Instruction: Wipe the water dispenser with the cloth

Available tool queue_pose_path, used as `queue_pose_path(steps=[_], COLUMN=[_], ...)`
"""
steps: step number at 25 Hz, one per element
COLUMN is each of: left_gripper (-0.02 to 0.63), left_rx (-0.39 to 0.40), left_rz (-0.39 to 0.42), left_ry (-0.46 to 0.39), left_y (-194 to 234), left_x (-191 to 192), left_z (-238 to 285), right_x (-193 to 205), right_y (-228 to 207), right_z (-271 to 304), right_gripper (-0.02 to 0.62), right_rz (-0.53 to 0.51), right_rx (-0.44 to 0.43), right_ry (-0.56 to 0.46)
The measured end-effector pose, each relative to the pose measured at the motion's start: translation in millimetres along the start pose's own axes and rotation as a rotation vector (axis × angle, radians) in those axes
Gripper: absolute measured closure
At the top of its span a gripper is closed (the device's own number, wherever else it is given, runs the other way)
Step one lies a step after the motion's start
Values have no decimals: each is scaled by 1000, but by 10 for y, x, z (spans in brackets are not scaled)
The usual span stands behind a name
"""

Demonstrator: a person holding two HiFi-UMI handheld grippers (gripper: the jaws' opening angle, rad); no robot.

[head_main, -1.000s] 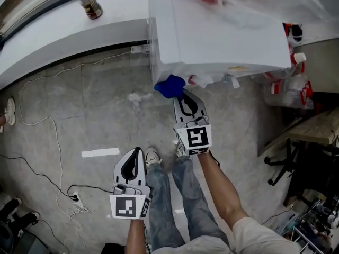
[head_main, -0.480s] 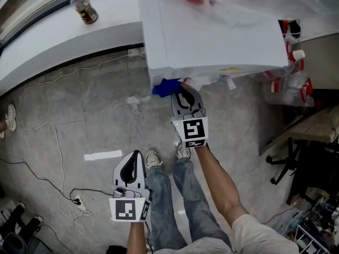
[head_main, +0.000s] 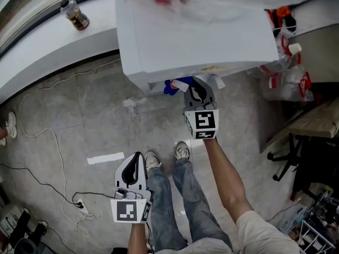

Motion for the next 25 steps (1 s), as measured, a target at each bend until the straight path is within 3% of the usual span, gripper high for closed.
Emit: queue_pose_path(steps=[14,20,25], left_gripper=[594,594,594], left_rx=[29,33,34], left_rz=[16,9,2], left_ry=[17,12,5], left_y=[-212,-245,-219], left_x=[12,35,25], left_z=[196,184,150], right_x=[349,367,315], right_y=[-757,-695,-268], right_z=[-135,-188,-328], right_gripper=[555,554,554], right_rz=[4,-5,-34], right_rx=[140,137,72], right_ry=[59,64,53])
Point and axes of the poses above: the fingertips, and each gripper's own axes: z forward along the fingers, y to its left, x out of its underside, the point moved 2 cm from there along -z, backward along the fingers, and after that the axes turned 6 degrees about -z, right-handed, at the moved point
